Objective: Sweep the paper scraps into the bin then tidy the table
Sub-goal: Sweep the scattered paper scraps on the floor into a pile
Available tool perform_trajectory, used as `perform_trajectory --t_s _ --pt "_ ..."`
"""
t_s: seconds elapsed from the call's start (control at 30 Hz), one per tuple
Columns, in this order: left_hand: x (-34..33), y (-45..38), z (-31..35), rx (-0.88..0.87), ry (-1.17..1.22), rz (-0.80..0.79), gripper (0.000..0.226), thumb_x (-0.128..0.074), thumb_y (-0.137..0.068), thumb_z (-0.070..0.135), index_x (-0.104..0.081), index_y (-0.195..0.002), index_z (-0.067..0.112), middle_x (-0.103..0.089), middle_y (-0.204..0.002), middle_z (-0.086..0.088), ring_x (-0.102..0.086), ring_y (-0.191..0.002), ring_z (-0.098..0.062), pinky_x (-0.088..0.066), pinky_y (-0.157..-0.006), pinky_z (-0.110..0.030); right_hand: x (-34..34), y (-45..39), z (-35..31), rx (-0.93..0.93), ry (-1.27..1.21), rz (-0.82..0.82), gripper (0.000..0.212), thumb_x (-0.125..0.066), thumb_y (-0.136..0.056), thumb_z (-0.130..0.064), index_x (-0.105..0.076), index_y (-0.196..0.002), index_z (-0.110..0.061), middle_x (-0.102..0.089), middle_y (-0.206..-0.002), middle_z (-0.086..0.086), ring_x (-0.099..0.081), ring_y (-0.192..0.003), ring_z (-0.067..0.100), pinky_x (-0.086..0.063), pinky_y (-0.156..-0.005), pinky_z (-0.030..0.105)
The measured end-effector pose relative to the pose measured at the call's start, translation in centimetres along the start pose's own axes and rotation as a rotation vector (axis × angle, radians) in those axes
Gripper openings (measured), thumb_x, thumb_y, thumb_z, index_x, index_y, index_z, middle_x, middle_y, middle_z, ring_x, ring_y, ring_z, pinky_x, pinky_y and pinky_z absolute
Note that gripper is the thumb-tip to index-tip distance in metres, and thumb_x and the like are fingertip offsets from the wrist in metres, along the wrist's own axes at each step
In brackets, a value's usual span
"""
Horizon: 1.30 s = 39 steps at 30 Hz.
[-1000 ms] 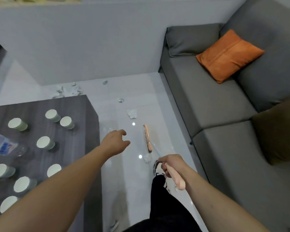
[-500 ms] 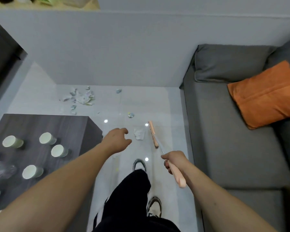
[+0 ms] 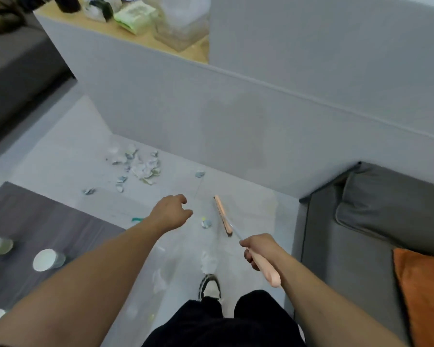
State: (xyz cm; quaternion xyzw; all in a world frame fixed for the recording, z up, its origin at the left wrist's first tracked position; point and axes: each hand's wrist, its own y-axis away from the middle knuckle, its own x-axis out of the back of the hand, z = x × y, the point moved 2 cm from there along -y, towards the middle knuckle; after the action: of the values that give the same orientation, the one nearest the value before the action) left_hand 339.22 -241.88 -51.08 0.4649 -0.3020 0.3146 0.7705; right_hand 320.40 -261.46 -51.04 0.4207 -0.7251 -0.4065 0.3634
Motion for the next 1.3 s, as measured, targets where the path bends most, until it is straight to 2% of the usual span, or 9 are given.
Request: perform_trajectory --t_s 0.13,0.27,0.33,0.43,0.53,0.6,0.77,0.97,1.3 --pt "4.2 -4.5 -1.7 0.106 0.11 0.067 0.049 -0.06 -0.087 0.042 -0.054 -0.13 0.02 -0.056 -0.128 -0.007 -0.055 -0.111 -0.023 -0.045 -0.089 -0.033 -2.0 -3.6 -9.1 0.044 0.117 -0.044 0.015 -0.059 -0.089 -0.009 -0.057 -0.099 0.002 -0.053 -0.052 0.011 -0.043 -0.036 0.018 -0.034 -0.038 0.02" --pt "5.8 -7.6 -4.8 0.276 0.217 0.121 0.049 -0.059 -0.087 0.044 -0.054 -0.13 0.02 -0.057 -0.127 -0.007 -0.052 -0.115 -0.023 -0.043 -0.089 -0.033 -4.9 -8.6 -17.7 0.102 0.254 -0.065 0.004 -0.057 -0.088 0.0 -0.057 -0.086 0.003 -0.051 -0.055 0.012 -0.043 -0.03 0.018 -0.034 -0.035 0.018" --pt "6.0 -9.1 -6.2 0.379 0.282 0.139 0.049 -0.058 -0.088 0.044 -0.053 -0.13 0.02 -0.056 -0.127 -0.007 -0.051 -0.116 -0.023 -0.043 -0.09 -0.032 -6.6 -11.8 -21.7 0.127 0.344 -0.07 0.007 -0.056 -0.087 -0.001 -0.059 -0.084 0.004 -0.054 -0.059 0.015 -0.046 -0.035 0.021 -0.036 -0.036 0.02" --pt "6.2 -11.0 -7.8 0.558 0.359 0.197 0.048 -0.057 -0.088 0.043 -0.054 -0.13 0.019 -0.057 -0.127 -0.01 -0.053 -0.115 -0.027 -0.043 -0.09 -0.034 -9.3 -17.6 -27.3 0.155 0.484 -0.106 0.013 -0.057 -0.084 -0.002 -0.062 -0.089 0.009 -0.059 -0.069 0.022 -0.052 -0.046 0.026 -0.041 -0.044 0.026" --pt "5.2 -11.8 -7.5 0.765 0.451 0.245 0.045 -0.058 -0.087 0.04 -0.057 -0.126 0.018 -0.06 -0.125 -0.009 -0.054 -0.113 -0.028 -0.042 -0.088 -0.032 -10.9 -22.4 -32.1 0.137 0.597 -0.145 0.01 -0.058 -0.083 -0.003 -0.059 -0.088 0.005 -0.059 -0.075 0.022 -0.058 -0.064 0.03 -0.044 -0.062 0.035" --pt "4.0 -12.3 -6.0 0.843 0.498 0.183 0.048 -0.059 -0.087 0.043 -0.056 -0.128 0.019 -0.058 -0.128 -0.008 -0.053 -0.115 -0.027 -0.042 -0.09 -0.033 -10.6 -24.5 -34.5 0.101 0.668 -0.147 0.006 -0.058 -0.083 -0.003 -0.058 -0.084 0.003 -0.057 -0.066 0.019 -0.057 -0.058 0.029 -0.044 -0.058 0.035" --pt "3.3 -13.5 -2.8 0.939 0.583 0.187 0.048 -0.058 -0.088 0.047 -0.054 -0.129 0.022 -0.057 -0.13 -0.006 -0.054 -0.114 -0.024 -0.043 -0.093 -0.034 -10.2 -26.9 -36.7 0.016 0.8 -0.19 0.004 -0.055 -0.083 -0.001 -0.058 -0.082 0.001 -0.052 -0.046 0.012 -0.048 -0.038 0.023 -0.041 -0.042 0.027" --pt "2.6 -13.9 -0.7 0.995 0.635 0.175 0.048 -0.056 -0.089 0.047 -0.051 -0.131 0.025 -0.052 -0.13 -0.005 -0.049 -0.116 -0.024 -0.042 -0.091 -0.034 -11.7 -25.8 -34.5 0.081 0.996 -0.315 0.014 -0.056 -0.086 0.0 -0.062 -0.096 0.008 -0.055 -0.064 0.017 -0.05 -0.039 0.023 -0.039 -0.039 0.025" --pt "1.6 -8.5 0.6 1.135 0.803 0.455 0.049 -0.06 -0.087 0.047 -0.054 -0.13 0.023 -0.056 -0.131 -0.004 -0.053 -0.114 -0.024 -0.042 -0.087 -0.032 -14.2 -20.8 -35.5 0.202 1.396 -0.521 0.003 -0.06 -0.078 0.002 -0.062 -0.077 0.005 -0.056 -0.048 0.015 -0.049 -0.032 0.021 -0.039 -0.037 0.022"
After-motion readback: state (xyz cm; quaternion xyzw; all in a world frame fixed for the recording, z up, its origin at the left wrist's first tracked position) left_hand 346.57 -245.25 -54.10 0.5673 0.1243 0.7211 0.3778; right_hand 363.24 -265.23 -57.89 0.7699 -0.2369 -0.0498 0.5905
